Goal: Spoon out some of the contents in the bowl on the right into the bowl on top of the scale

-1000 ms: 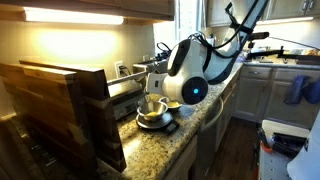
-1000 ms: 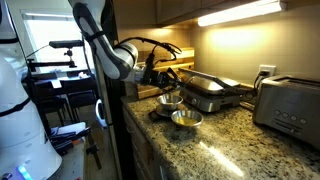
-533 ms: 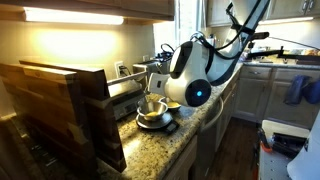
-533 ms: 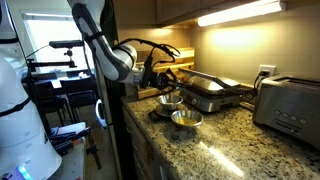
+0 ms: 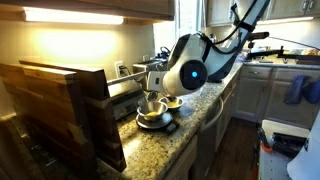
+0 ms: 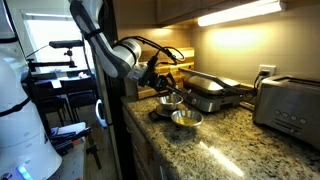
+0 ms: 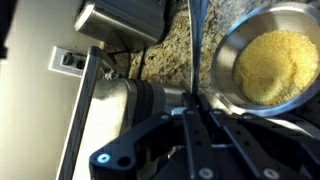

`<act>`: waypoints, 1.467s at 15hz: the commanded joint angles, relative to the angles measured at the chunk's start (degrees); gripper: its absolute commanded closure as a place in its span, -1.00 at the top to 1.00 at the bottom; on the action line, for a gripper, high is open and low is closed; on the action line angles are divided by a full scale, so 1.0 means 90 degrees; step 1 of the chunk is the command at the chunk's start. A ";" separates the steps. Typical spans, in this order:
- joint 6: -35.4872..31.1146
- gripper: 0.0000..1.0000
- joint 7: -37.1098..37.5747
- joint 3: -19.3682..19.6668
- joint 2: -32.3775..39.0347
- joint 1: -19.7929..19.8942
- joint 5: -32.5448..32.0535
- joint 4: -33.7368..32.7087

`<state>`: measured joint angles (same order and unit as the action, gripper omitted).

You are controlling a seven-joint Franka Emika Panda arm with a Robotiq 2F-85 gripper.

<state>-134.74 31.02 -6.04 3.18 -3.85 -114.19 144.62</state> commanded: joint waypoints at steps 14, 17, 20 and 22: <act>-0.1072 -0.93 -0.5615 0.0749 -0.0489 0.0530 0.6195 -0.0947; -0.1020 -0.93 -0.6019 0.0896 -0.0456 0.0683 0.7120 -0.1193; -0.0989 -0.93 -0.6173 0.1084 -0.0366 0.0879 0.7895 -0.1409; -0.1010 -0.93 -0.6123 0.1213 -0.0298 0.1003 0.8214 -0.1506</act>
<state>-143.82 -22.87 3.42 0.52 3.78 -44.40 131.95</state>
